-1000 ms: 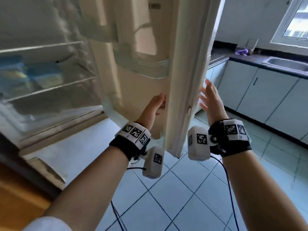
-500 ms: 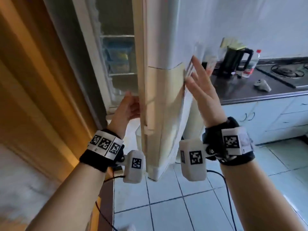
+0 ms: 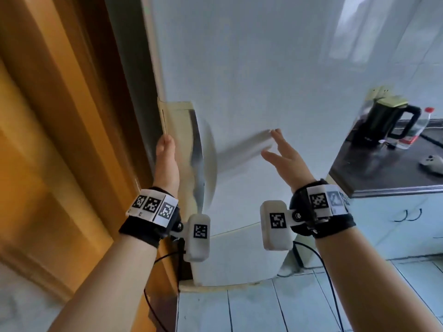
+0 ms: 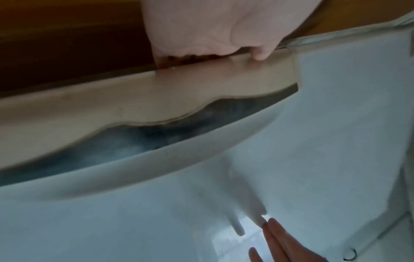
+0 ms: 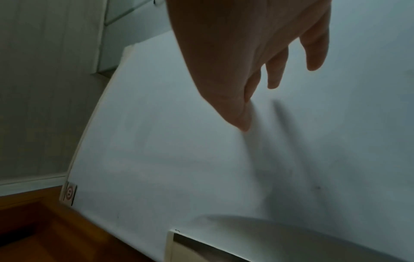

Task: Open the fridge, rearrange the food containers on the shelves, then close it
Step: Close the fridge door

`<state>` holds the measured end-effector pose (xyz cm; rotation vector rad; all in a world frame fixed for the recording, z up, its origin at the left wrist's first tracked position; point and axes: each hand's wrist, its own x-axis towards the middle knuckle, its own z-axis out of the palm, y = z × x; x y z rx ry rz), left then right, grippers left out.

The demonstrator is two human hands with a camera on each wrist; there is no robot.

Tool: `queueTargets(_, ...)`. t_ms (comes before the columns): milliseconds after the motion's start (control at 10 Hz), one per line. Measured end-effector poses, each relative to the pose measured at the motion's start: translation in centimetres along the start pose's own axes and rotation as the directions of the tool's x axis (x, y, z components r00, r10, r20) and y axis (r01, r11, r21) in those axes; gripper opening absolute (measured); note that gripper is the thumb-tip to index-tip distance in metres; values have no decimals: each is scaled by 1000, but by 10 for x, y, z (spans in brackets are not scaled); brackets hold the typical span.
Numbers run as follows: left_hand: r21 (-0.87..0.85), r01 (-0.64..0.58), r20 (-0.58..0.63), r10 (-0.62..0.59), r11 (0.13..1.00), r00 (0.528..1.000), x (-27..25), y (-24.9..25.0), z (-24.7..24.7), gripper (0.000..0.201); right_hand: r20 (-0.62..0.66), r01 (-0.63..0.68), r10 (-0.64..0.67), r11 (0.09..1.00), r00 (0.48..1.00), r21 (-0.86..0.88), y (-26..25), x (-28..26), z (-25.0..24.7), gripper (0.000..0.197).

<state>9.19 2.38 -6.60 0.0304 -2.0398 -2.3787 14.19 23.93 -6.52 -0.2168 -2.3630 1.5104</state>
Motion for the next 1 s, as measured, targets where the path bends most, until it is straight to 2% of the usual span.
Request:
queueTargets(100,53,-31,16,30,998,999,30,-1,7,55,40,-34,36,998,999,-51,6,23,12,65)
queueTargets(300,84,-22,-43,26,996,999,73,-4,20,57,94,-35,58,973,994,-230,10,57,25,70)
queueTargets(400,109,-52,-61,59,993,996,84,-4,24,56,124,-9,56,937,991,-348,11,63,25,72)
queueTargets(500,117,-42,-72,51,992,996,90,-9,26,55,150,14,48,923,987,-384,13,68,21,73)
queueTargets(700,108,-56,-101,67,993,993,100,-15,30,55,216,17,73,921,974,-389,14,78,16,75)
queueTargets(900,173,-81,-119,103,982,988,101,-20,33,55,246,33,65,928,967,-372,15,75,16,75)
queueTargets(1000,183,-64,-140,91,981,986,106,-20,32,55,117,63,-30,956,993,-287,7,75,10,66)
